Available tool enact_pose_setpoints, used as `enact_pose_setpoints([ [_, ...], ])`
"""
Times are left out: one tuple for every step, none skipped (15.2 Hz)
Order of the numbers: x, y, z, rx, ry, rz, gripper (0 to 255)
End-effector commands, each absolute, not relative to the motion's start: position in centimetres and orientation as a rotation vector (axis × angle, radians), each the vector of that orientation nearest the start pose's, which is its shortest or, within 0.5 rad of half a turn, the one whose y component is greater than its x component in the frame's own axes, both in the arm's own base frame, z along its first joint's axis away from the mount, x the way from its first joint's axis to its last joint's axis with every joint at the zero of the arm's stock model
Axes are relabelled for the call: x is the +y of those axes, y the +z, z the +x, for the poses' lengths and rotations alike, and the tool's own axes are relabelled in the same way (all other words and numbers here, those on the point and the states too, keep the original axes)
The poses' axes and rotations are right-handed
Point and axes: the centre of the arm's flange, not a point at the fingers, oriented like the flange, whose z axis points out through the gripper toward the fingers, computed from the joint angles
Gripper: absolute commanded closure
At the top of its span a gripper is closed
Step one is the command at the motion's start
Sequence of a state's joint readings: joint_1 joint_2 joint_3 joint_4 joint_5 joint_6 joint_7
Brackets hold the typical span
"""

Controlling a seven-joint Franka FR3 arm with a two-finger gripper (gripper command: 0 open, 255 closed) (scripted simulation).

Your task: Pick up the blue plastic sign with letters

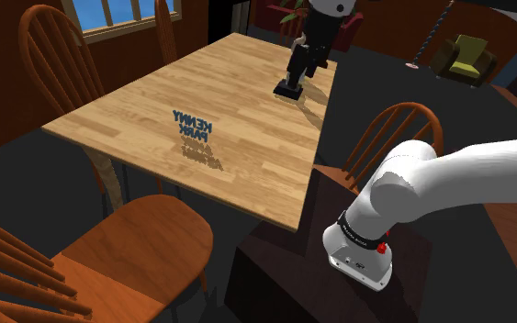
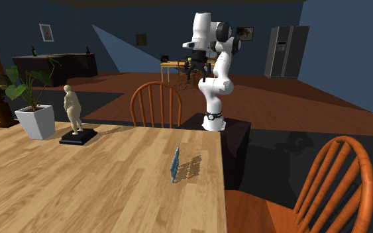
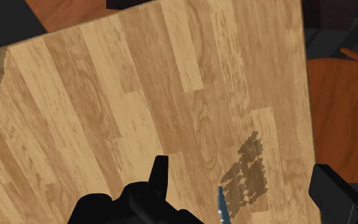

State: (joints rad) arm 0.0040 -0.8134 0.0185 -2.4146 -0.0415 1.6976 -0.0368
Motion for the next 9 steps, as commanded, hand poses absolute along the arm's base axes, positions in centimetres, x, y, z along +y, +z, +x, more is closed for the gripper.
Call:
enact_pose_setpoints([
  [0.5,58.3,31.1,-0.092,-0.153,-3.192,0],
  [0.5,57.7,32.4,-0.106,-0.144,-3.191,0],
  [0.5,57.1,33.6,-0.12,-0.134,-3.19,0],
  [0.6,56.4,34.9,-0.134,-0.125,-3.189,0],
  [0.7,55.8,36.1,-0.149,-0.115,-3.187,0],
  [0.7,55.1,37.3,-0.163,-0.106,-3.186,0],
  [0.8,54.5,38.6,-0.177,-0.096,-3.184,0],
  [0.9,53.8,39.8,-0.191,-0.087,-3.183,0],
  [1.0,53.2,41.0,-0.205,-0.078,-3.181,0],
])
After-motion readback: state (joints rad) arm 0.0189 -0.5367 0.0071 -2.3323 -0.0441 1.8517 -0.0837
